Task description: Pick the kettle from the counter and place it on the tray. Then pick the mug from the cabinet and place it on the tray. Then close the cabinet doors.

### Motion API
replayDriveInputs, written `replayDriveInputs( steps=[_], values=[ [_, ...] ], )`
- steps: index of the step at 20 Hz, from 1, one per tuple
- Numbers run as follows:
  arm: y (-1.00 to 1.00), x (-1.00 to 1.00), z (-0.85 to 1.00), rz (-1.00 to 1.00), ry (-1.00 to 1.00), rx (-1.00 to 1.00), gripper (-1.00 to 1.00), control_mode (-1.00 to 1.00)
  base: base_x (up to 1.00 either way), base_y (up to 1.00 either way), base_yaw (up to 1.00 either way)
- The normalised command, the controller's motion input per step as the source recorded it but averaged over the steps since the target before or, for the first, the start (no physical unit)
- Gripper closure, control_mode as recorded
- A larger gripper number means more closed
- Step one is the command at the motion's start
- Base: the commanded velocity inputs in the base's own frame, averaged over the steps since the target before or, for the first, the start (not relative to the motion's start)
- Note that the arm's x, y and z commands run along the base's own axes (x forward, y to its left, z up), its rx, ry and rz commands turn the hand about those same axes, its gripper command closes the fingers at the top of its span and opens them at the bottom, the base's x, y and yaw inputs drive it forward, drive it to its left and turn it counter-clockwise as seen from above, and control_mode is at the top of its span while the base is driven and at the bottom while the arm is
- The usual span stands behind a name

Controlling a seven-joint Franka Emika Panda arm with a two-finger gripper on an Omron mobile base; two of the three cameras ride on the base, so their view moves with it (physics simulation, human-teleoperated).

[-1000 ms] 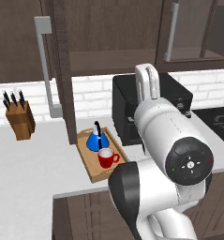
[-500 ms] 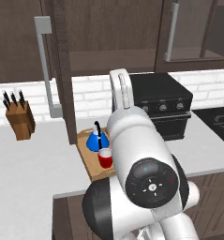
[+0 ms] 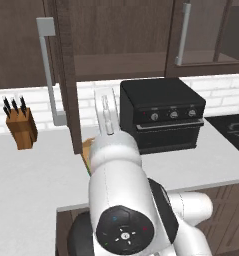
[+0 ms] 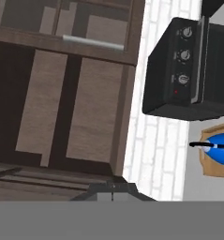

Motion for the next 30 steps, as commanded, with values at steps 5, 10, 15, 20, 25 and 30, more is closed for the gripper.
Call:
replayDriveInputs(
  steps=[5,10,15,20,25,30],
  values=[
    [0.43,-0.24,-0.1,0.0,-0.05,0.0,1.0,-1.0,0.0,0.0,0.0],
    [0.45,-0.16,-0.06,0.0,-0.03,0.0,1.0,-1.0,0.0,0.0,0.0],
    [0.45,-0.05,-0.07,0.0,-0.02,0.0,1.0,-1.0,0.0,0.0,0.0],
    [0.44,0.05,-0.1,0.0,0.0,0.0,1.0,-1.0,0.0,0.0,0.0],
    [0.48,0.21,-0.1,0.0,0.0,0.0,1.0,-1.0,0.0,0.0,0.0],
    [0.39,0.71,-0.11,-0.05,0.0,0.0,1.0,-1.0,0.0,0.0,0.0]
  ],
)
